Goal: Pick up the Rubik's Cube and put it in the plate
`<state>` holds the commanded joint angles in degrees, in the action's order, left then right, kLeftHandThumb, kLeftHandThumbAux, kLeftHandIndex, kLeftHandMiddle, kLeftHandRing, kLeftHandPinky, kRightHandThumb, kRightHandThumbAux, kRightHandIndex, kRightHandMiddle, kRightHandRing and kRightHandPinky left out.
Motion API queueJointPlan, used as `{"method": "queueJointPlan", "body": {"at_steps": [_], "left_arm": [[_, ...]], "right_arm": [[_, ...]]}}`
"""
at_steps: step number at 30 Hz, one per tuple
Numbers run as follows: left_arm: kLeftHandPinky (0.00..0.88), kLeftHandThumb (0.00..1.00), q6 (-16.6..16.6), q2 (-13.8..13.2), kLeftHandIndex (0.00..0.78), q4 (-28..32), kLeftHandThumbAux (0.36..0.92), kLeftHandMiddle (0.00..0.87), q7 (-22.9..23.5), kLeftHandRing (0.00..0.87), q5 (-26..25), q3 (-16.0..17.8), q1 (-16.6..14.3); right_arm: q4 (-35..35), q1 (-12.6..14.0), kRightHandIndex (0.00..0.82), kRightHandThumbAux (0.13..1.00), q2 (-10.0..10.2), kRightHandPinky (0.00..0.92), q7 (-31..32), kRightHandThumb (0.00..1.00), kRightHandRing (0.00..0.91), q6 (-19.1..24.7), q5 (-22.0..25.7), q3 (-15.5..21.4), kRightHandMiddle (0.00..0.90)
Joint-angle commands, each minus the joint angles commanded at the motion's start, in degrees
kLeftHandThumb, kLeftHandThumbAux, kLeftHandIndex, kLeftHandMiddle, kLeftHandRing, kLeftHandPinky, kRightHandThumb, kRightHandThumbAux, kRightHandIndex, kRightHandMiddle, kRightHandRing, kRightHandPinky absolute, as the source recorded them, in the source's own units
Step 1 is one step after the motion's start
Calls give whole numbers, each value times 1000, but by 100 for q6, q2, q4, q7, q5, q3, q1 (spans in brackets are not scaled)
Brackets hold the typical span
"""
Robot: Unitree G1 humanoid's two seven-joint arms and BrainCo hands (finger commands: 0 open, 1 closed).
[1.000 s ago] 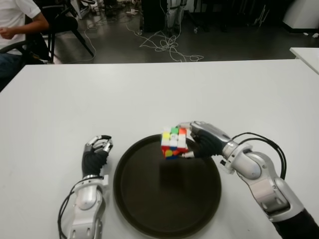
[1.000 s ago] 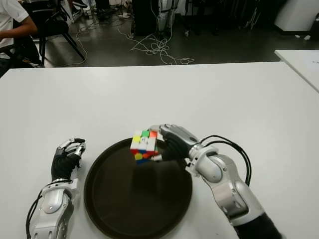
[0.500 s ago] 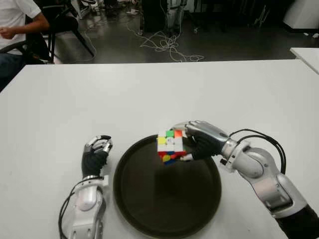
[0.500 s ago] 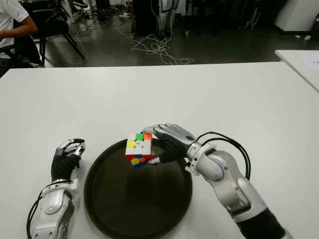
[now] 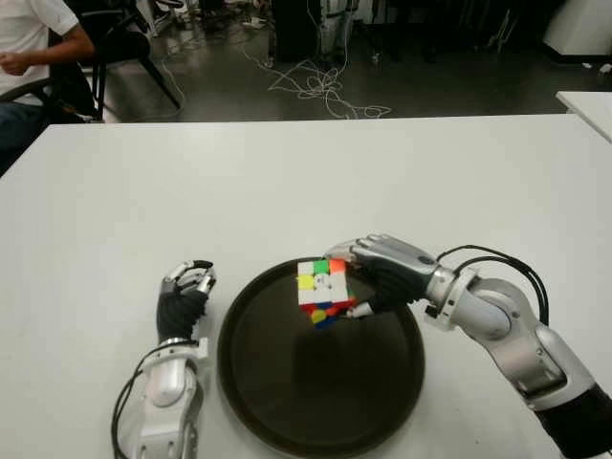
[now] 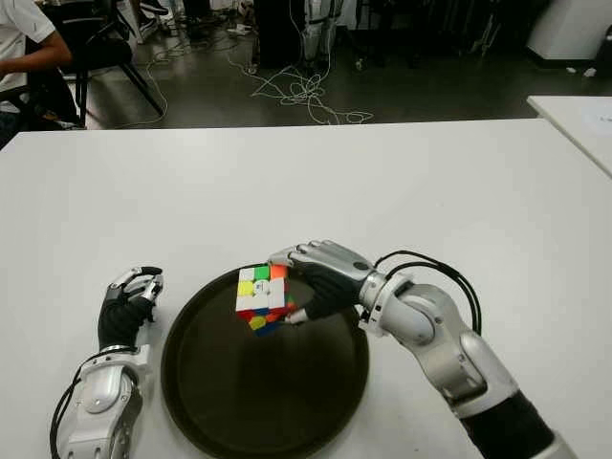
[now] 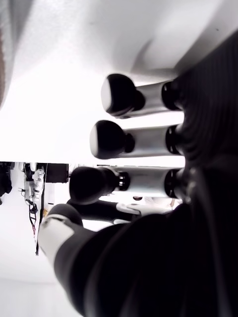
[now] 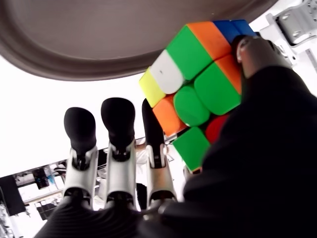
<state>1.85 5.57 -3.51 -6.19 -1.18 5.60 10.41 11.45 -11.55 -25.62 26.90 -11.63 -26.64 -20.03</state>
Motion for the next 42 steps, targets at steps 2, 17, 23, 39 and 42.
{"method": "queueJointPlan", "body": {"at_steps": [2,17,23,39,42], "left_arm": [[825,710,-45,5,443,22,705,816,-26,827,23,3,-3],[810,710,-219,-19,444,95,705,811,-31,821,124,-19,0],[812,710,-299,-16,444,141,705,809,-36,820,167,-22,3],[817,710,-400,19,443,237,705,814,-14,822,151,-13,16],[818,710,-386,21,443,244,705,816,-4,824,145,-16,22]], "right_arm": [[31,2,477,661,8,607,30,941,550,51,23,9,443],[-29,94,415,654,220,657,-308,958,552,94,-58,69,558],[12,94,403,710,277,346,-94,792,363,259,230,69,416],[-100,124,207,894,288,162,-57,5,191,376,267,96,199],[-138,103,196,894,307,158,-36,1,187,452,231,48,196]]}}
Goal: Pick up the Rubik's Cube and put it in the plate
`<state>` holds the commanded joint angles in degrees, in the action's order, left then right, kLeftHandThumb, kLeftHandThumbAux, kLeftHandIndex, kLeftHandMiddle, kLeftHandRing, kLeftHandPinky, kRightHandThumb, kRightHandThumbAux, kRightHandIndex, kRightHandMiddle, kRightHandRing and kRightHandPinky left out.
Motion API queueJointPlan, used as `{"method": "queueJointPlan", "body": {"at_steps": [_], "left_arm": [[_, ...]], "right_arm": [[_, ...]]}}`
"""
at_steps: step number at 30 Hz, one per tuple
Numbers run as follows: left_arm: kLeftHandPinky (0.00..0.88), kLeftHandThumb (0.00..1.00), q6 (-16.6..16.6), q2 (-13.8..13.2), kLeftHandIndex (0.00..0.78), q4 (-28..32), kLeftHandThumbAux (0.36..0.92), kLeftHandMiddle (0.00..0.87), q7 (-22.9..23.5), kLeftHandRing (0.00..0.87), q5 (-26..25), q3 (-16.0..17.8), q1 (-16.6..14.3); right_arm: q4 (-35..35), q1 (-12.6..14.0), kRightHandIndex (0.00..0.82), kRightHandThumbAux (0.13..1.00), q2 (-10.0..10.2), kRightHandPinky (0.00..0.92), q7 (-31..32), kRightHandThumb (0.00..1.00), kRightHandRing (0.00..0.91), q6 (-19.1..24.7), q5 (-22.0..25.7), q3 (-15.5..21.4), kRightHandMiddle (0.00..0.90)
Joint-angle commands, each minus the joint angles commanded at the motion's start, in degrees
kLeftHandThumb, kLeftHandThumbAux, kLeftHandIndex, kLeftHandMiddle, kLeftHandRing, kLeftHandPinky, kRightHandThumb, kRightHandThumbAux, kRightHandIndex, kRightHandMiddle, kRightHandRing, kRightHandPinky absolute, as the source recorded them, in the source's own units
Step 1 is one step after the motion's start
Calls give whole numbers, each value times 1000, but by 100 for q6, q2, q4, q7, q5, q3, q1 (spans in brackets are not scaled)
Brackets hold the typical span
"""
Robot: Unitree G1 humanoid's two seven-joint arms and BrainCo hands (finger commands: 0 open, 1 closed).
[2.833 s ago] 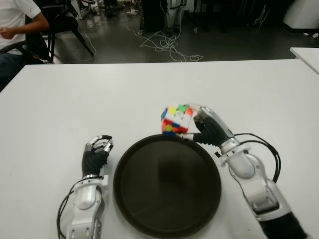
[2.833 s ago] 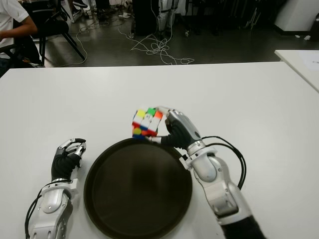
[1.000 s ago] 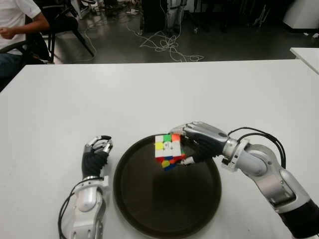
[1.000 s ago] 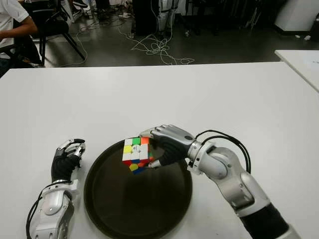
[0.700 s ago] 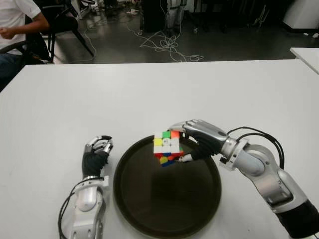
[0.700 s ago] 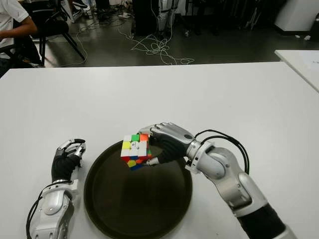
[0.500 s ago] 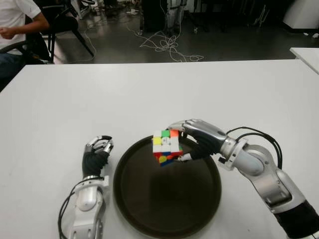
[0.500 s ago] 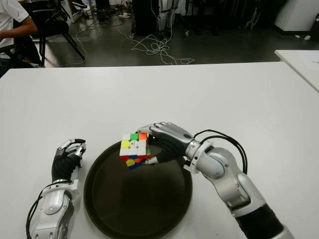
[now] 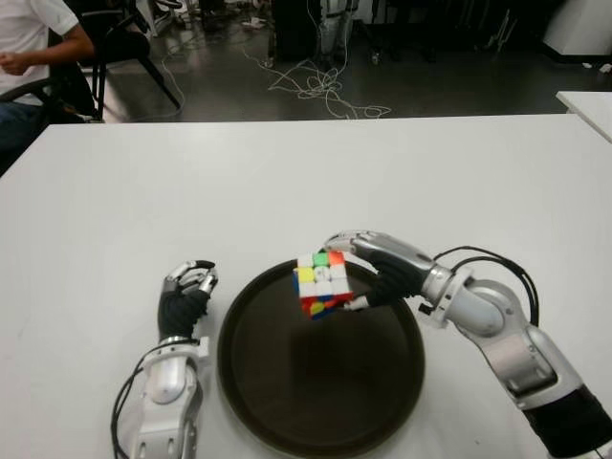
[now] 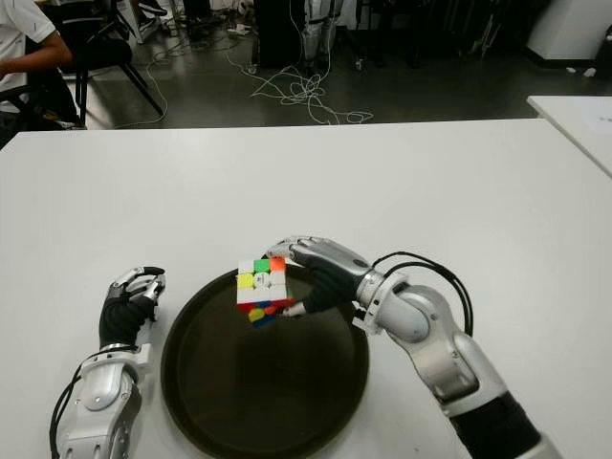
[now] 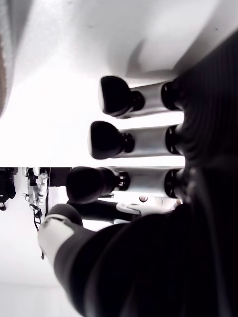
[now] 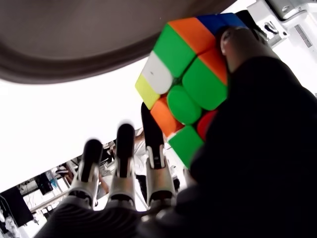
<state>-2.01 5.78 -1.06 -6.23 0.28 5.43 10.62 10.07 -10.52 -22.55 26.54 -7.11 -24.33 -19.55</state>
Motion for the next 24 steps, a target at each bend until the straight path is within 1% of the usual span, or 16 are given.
{"method": "queueJointPlan", "body": {"at_steps": [3,10,15,24], "left_arm": [[819,710,11,8,443,0,705,816,-12,824,1,4,1],[815,710,124,9,444,-61,705,814,-40,825,38,0,-7],[812,709,164,-3,443,-58,706,812,-17,822,44,-15,8],[814,708,124,-3,443,-39,706,810,29,820,-19,9,7]], "right_arm": [[-19,-16,188,895,29,149,-24,0,181,15,-19,-26,193],[62,-8,169,904,21,120,18,0,160,142,-23,-24,183],[264,4,158,912,35,109,135,0,152,496,-52,-25,168],[276,6,150,934,22,113,64,0,135,503,-121,-45,152]]}}
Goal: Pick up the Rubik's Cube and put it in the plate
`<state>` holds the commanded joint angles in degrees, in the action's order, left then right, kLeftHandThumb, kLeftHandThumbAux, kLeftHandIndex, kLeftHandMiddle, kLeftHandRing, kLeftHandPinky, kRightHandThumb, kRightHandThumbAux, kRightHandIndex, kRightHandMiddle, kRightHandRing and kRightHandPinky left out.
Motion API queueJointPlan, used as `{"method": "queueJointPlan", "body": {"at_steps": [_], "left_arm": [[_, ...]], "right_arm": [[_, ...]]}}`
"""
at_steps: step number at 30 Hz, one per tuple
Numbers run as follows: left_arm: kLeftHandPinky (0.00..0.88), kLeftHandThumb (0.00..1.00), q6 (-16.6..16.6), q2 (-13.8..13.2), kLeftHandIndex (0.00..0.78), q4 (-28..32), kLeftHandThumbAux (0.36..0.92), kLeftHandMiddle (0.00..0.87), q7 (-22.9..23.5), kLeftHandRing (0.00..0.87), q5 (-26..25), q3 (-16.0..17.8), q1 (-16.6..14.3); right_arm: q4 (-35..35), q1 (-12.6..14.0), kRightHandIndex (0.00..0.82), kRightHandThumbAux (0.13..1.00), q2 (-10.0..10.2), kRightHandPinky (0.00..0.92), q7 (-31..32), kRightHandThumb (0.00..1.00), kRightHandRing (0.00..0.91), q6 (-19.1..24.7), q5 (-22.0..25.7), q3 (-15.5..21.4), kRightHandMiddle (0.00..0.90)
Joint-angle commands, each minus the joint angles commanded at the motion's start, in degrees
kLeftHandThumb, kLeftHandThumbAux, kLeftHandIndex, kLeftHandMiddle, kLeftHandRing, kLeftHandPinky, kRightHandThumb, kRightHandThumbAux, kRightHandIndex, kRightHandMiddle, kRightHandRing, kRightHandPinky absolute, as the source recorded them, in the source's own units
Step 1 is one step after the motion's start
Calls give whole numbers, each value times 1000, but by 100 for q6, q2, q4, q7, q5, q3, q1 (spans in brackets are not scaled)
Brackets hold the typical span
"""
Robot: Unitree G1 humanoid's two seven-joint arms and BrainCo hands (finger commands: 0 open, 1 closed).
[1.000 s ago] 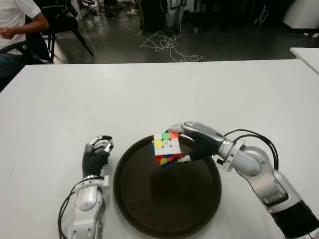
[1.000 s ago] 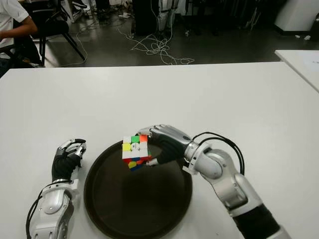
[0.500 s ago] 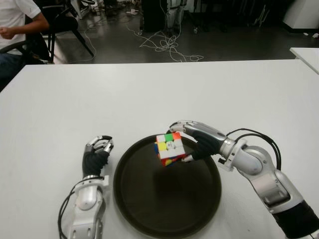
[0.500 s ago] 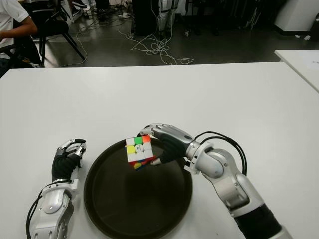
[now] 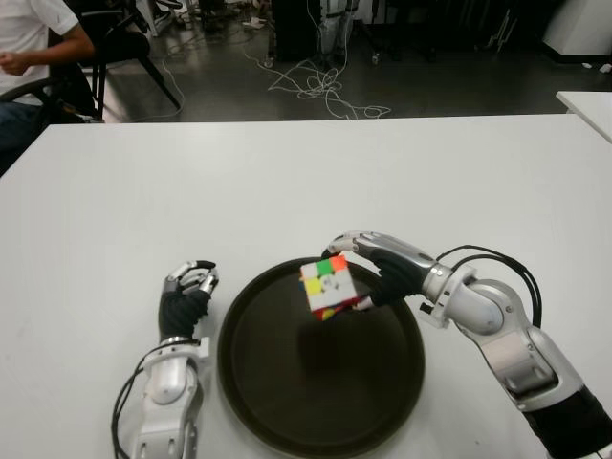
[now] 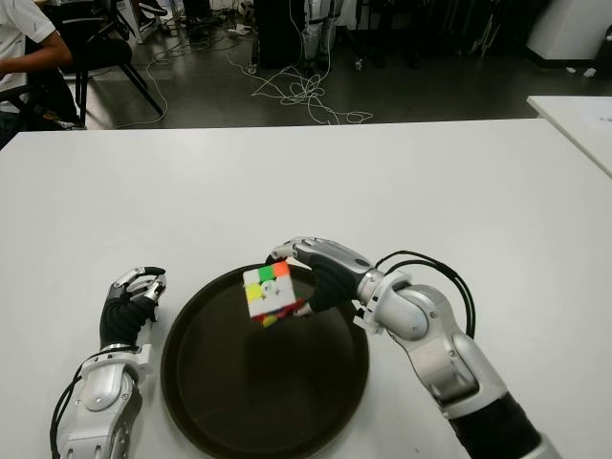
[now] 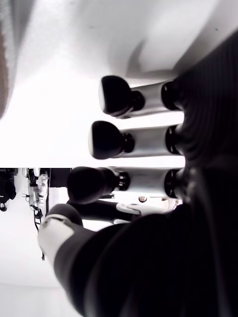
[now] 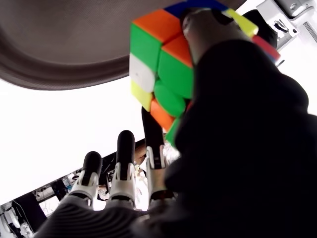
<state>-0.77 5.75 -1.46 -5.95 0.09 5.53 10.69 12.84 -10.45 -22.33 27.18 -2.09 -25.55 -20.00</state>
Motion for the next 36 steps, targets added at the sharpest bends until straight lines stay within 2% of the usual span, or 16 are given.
{"method": "queueJointPlan", "body": {"at_steps": [14,20,22,25,31,36], "left_arm": [[819,708,-139,20,443,64,706,817,-44,825,-4,7,-6],[822,709,-156,6,443,70,706,823,-58,829,31,-2,-14],[822,709,-164,-2,443,70,706,824,-54,829,40,-6,-17],[822,709,-179,-3,443,71,706,824,-55,828,44,-8,-18],[822,710,-142,16,443,47,705,820,-55,828,19,4,-13],[817,711,-84,10,444,18,705,815,-27,825,-11,14,-12]], "right_arm": [[30,-9,126,948,23,97,10,0,119,128,-100,-16,138],[43,-43,88,935,-21,67,219,0,87,200,0,-50,98],[51,-51,40,908,-67,35,347,0,42,223,42,-70,49],[43,-31,13,820,-95,11,459,0,13,231,92,-76,16],[41,32,1,690,2,1,424,0,1,323,206,-24,1],[26,1,0,640,-12,0,425,0,0,334,195,-37,0]]}}
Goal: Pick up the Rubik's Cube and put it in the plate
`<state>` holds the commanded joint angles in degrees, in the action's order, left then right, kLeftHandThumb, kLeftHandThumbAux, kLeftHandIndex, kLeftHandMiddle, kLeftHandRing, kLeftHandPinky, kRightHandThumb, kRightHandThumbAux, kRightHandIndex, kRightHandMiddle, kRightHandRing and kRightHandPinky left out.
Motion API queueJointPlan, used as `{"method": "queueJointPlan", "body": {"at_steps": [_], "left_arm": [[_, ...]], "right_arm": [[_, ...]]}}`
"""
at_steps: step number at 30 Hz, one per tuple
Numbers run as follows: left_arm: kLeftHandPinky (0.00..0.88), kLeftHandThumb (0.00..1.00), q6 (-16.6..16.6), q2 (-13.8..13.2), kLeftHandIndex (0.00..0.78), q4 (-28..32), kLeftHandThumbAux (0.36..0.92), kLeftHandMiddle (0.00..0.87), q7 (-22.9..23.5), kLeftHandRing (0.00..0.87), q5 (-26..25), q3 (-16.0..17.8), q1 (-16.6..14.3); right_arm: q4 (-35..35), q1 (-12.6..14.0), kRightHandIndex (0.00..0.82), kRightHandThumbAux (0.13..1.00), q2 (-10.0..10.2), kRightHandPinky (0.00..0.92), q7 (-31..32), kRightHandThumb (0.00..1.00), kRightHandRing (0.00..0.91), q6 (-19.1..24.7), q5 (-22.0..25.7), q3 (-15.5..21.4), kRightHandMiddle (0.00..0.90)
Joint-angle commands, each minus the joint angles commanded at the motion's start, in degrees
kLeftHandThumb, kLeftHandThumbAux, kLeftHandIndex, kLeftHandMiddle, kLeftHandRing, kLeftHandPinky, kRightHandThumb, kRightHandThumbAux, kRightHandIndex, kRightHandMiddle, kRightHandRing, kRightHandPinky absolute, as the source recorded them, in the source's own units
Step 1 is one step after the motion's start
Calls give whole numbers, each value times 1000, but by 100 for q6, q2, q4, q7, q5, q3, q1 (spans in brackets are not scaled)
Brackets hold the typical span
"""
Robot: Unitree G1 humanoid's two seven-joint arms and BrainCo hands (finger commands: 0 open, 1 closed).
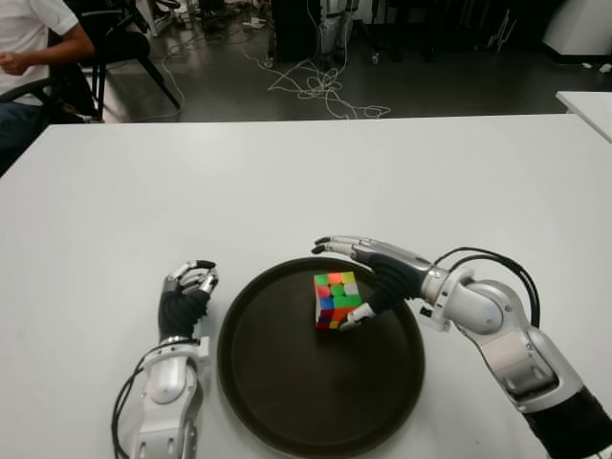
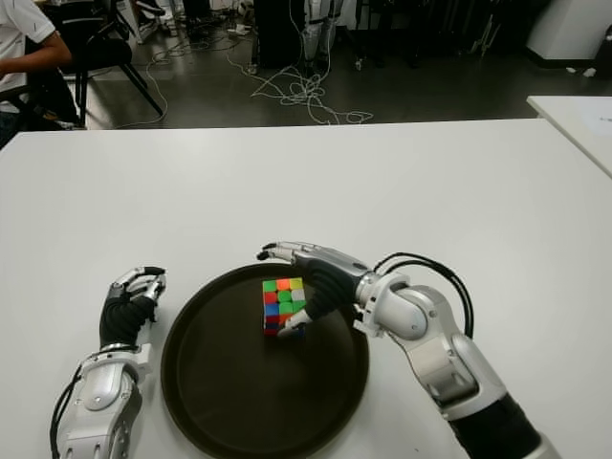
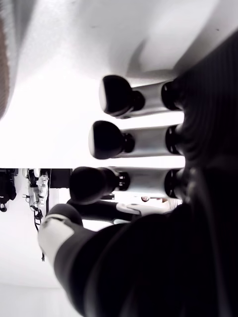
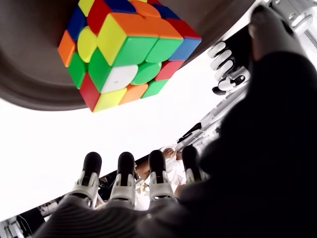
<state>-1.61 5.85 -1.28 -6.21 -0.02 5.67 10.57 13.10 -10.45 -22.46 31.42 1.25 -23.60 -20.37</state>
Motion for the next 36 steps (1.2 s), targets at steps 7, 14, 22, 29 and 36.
{"method": "queueJointPlan", "body": {"at_steps": [7,14,22,29,36], "left_arm": [[817,709,68,-36,443,-28,705,817,48,823,20,-22,6],[815,709,78,-45,443,-31,706,817,58,824,25,-30,8],[812,709,107,-63,443,-48,706,812,58,821,55,-36,7],[814,709,-4,-35,443,36,705,815,60,822,49,-55,10],[812,710,-117,-53,443,90,705,818,55,823,69,-52,3]], "right_arm": [[22,3,0,573,-21,0,-27,0,0,-29,-48,-5,0],[4,-5,0,560,-13,0,-56,0,0,1,-125,-23,0],[-185,2,0,507,-7,0,-229,0,0,-53,-46,147,0],[-380,21,0,518,-243,0,-813,0,0,-293,-17,848,0],[-516,464,0,565,-146,0,-1906,0,0,-442,-181,1445,0]]}}
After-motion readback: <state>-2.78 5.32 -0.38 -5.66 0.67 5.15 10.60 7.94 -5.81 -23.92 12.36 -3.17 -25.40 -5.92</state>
